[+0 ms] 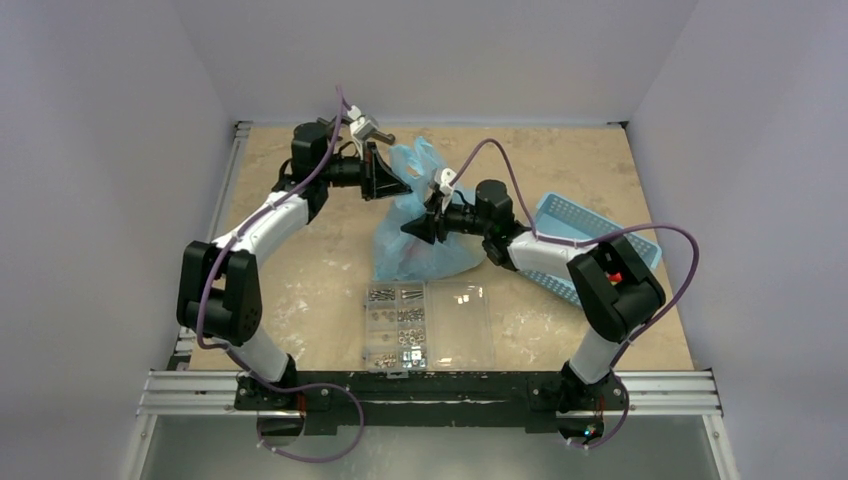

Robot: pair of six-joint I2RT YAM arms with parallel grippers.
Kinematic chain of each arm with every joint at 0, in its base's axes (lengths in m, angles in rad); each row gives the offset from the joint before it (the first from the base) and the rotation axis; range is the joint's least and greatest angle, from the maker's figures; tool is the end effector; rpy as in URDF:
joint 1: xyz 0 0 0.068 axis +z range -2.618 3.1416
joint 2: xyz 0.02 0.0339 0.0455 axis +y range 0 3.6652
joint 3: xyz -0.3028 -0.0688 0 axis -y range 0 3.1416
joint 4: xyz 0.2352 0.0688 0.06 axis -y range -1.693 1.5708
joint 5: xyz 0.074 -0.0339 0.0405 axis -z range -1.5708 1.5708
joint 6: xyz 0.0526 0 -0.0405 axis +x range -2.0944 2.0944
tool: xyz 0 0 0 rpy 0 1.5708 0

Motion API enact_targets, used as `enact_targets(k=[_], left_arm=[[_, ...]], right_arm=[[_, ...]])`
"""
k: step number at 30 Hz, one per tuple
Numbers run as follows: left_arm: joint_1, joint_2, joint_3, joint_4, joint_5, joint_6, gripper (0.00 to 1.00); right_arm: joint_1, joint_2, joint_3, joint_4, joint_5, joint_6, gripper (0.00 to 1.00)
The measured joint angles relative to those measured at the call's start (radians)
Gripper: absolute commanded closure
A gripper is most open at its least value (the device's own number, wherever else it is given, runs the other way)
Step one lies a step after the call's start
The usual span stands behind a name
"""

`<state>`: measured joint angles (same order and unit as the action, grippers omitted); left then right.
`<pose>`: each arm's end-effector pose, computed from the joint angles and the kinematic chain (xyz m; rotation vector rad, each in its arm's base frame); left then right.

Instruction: Place the fake fruits into the plastic bag and tie a complex knot

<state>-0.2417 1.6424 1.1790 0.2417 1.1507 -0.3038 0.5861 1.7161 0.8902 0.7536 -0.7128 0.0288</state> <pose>0.3497 -0.1357 0.3431 0.8115 1.6913 -1.3988 0.2983 0.2393 0.2727 -0.9955 1.4183 1.0419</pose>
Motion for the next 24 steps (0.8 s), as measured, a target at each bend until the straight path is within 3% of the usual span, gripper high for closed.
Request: enact_targets(k=[2, 4, 10, 16, 19, 24], left_arm=[[0.003, 0.000, 0.004, -0.003, 0.013, 0.006, 1.00], [0.011, 0.003, 0.038, -0.095, 0.024, 0.076, 1.00], [0.045, 0.055, 0.309, -0.582, 0.025, 0.532, 1.00], [0.049, 0.095, 0.451, -0.897, 0.016, 0.853, 1.00], [0.046, 0.114, 0.474, -1.003, 0.001, 0.962, 1.00], [0.030, 0.133, 0.511, -1.144, -0.033, 1.112, 1.00]], right_arm=[[-0.010, -0.001, 0.024, -0.045, -0.016, 0.001, 0.35], [-0.033, -0.008, 0.059, -0.117, -0.035, 0.003, 0.27], [-0.203, -0.147, 0.218, -0.436, -0.100, -0.003, 0.17], [-0.334, -0.266, 0.333, -0.602, -0.120, -0.049, 0.03], [-0.345, -0.203, 0.367, -0.665, -0.119, -0.063, 0.01], [-0.354, 0.037, 0.406, -0.747, -0.149, -0.058, 0.01]])
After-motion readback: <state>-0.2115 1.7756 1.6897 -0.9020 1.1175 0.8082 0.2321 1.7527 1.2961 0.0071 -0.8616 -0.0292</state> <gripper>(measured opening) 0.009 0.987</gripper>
